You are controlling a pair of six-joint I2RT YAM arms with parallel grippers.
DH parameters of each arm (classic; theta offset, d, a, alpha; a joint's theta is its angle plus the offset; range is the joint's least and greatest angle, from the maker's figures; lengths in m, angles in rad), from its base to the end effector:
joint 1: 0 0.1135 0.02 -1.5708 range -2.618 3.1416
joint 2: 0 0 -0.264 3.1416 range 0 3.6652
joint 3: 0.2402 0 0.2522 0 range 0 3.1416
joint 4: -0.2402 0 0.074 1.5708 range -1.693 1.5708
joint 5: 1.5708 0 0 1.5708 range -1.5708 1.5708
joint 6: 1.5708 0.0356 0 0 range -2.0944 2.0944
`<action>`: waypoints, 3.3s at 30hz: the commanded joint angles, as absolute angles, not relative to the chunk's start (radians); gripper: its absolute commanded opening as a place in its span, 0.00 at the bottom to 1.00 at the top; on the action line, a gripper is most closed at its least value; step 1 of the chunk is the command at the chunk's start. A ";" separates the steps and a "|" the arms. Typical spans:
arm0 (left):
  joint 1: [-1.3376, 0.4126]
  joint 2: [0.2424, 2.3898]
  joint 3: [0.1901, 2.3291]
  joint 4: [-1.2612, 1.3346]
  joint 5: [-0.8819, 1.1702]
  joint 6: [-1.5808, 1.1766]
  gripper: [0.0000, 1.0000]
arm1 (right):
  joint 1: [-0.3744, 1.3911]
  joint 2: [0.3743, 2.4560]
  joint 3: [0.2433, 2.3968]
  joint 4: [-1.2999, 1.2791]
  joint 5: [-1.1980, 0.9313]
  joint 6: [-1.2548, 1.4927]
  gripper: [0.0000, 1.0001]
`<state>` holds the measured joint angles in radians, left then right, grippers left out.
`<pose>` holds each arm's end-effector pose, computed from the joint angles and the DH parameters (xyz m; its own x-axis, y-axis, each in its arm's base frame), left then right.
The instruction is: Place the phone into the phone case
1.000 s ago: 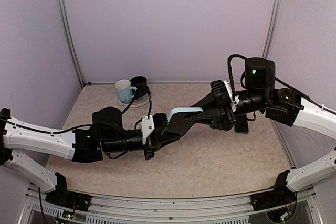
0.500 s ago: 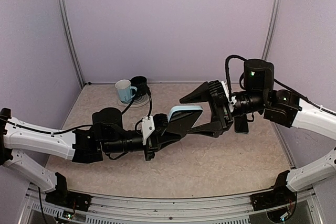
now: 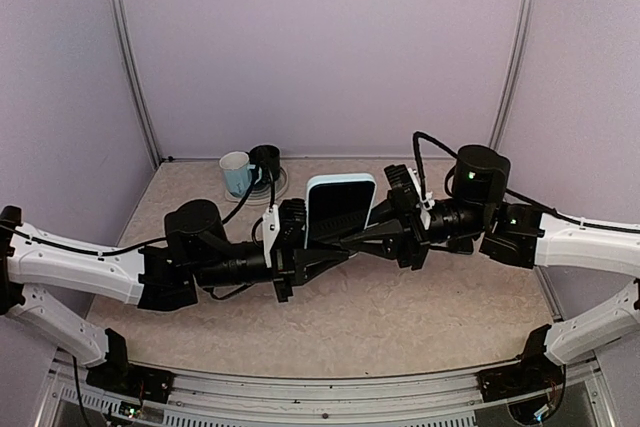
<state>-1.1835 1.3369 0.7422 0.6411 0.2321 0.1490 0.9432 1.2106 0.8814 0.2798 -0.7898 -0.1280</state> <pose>0.1072 -0.2844 0.2878 0.1640 -0.0195 -0.9863 0.9743 0.1595 0.1588 0.1422 0.2391 0.3333 0.0971 -0.0191 -0.9951 -0.9820 -0.1646 -0.0927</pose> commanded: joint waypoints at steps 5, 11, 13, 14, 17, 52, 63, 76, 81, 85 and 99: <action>-1.192 1.332 0.741 0.702 0.166 0.074 0.72 | 0.915 1.202 0.923 0.310 -0.646 0.118 0.00; -1.169 1.277 0.692 0.578 -0.188 -0.046 0.99 | 0.736 1.289 1.028 0.017 -0.465 0.371 0.00; -1.148 1.264 0.694 0.497 -0.292 -0.121 0.99 | 0.682 1.350 1.028 -0.041 -0.429 0.412 0.00; -1.137 1.258 0.691 0.463 -0.340 -0.170 0.99 | 0.655 1.389 1.028 -0.051 -0.436 0.425 0.00; -1.090 1.246 0.670 0.398 -0.403 -0.259 0.99 | 0.592 1.520 1.048 -0.059 -0.509 0.442 0.00; -0.887 1.231 0.627 0.208 -0.447 -0.428 0.99 | 0.610 1.958 1.543 -0.492 -0.133 0.246 0.50; -0.754 1.199 0.596 0.177 -0.418 -0.511 0.99 | 0.785 2.394 2.025 -0.509 -0.162 0.137 0.64; -0.708 1.152 0.556 0.181 -0.423 -0.490 0.99 | 0.904 2.466 1.966 -0.482 -0.032 0.092 0.48; -0.700 1.171 0.568 0.161 -0.430 -0.486 0.99 | 0.919 2.449 1.978 -0.528 0.034 0.114 0.45; -0.699 1.176 0.567 0.169 -0.424 -0.474 0.99 | 0.920 2.438 2.017 -0.545 0.003 0.136 0.46; -0.662 1.190 0.575 0.143 -0.437 -0.475 0.99 | 0.945 2.415 2.040 -0.524 -0.036 0.168 0.45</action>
<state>-0.6792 1.1839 0.5705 0.1616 -0.4297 -0.4889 0.9279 2.3722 2.0476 -0.5156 -0.0010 0.1326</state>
